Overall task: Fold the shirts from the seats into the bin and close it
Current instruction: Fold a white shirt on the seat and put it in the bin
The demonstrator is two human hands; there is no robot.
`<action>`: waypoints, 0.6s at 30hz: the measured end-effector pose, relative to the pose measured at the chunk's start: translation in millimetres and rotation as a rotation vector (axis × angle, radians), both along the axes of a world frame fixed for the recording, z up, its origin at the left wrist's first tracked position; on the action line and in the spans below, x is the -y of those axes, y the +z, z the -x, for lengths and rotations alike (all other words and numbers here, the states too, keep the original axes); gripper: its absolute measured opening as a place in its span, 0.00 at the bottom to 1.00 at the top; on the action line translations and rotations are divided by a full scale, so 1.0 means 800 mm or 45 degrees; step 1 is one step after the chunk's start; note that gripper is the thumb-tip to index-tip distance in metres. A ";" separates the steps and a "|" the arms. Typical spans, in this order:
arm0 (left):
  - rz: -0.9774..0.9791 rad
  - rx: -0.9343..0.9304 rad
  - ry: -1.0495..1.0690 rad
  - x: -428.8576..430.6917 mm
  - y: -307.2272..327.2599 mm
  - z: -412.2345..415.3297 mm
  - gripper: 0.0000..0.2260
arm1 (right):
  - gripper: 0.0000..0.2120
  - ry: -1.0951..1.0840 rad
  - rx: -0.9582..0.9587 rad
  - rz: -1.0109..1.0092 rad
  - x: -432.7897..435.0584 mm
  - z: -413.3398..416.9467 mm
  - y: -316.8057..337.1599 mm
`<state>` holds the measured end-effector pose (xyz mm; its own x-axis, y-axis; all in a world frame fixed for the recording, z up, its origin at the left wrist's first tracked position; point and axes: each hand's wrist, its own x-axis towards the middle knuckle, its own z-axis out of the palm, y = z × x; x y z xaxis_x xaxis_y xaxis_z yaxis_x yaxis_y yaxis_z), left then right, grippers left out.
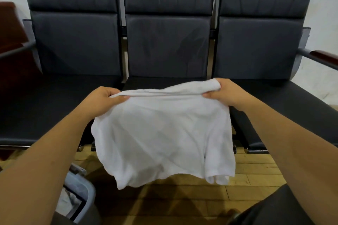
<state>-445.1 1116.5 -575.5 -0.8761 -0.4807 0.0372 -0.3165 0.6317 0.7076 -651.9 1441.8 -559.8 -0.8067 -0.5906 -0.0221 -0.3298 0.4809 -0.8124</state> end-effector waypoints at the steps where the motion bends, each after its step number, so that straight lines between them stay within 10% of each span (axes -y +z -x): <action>1: 0.042 0.079 -0.041 0.001 0.000 0.000 0.08 | 0.11 0.034 -0.179 -0.205 0.003 -0.004 0.001; 6: 0.111 0.228 -0.127 -0.012 -0.007 0.006 0.11 | 0.10 0.148 -0.144 -0.083 0.033 -0.040 0.019; 10: -0.291 0.021 -0.433 -0.083 -0.004 0.031 0.38 | 0.10 0.351 -0.029 0.036 0.066 -0.080 0.025; 18: -0.368 -0.210 -0.492 -0.113 0.007 0.049 0.18 | 0.18 0.589 0.470 -0.257 0.053 -0.058 0.012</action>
